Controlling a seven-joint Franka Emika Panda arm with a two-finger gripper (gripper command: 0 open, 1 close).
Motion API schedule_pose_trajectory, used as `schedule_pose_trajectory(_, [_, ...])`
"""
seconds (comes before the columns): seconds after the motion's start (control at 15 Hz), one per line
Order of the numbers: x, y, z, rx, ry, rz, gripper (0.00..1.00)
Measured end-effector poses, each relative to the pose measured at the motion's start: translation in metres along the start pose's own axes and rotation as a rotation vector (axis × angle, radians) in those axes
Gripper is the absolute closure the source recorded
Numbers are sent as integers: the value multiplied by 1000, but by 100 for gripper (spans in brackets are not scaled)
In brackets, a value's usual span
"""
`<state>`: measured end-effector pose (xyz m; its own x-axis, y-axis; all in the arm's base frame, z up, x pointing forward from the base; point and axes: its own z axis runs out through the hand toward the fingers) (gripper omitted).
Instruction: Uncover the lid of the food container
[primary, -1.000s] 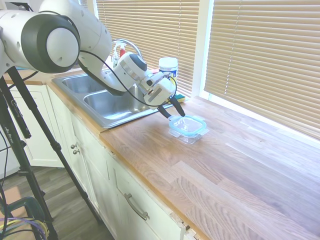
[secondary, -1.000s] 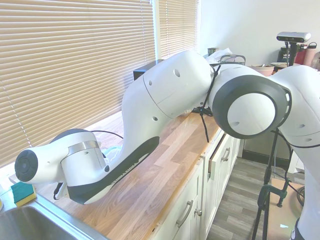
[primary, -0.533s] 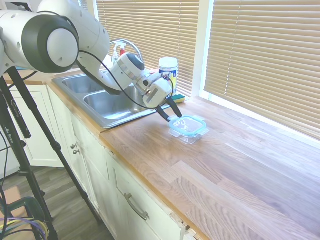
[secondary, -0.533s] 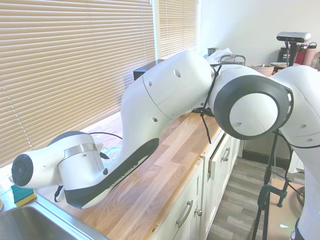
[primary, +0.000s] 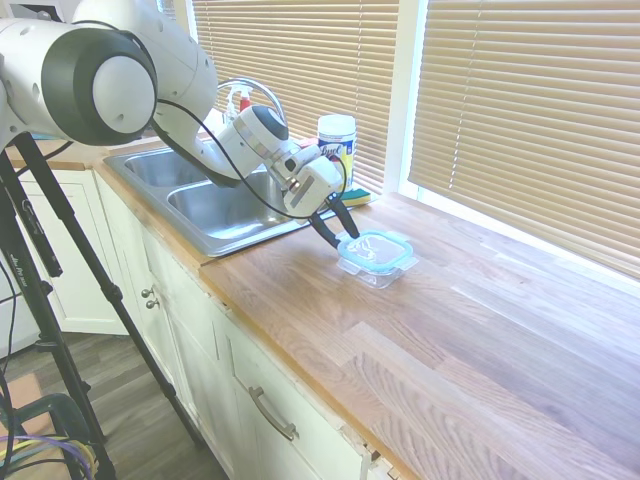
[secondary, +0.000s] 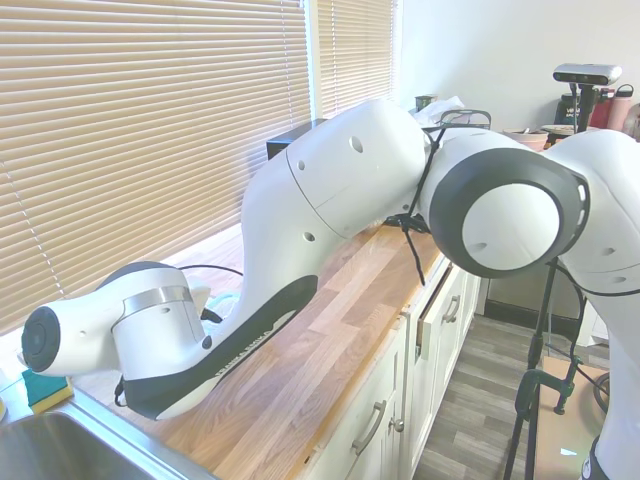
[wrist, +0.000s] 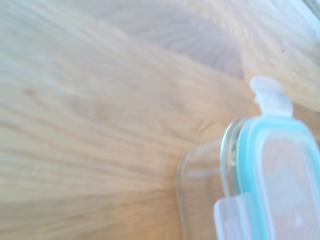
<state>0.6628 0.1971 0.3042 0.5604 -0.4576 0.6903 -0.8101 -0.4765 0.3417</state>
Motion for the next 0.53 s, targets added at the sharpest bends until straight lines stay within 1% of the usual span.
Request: schedule_pose_trajectory(0.53, [2,2,-2,-5,-3,-1,100])
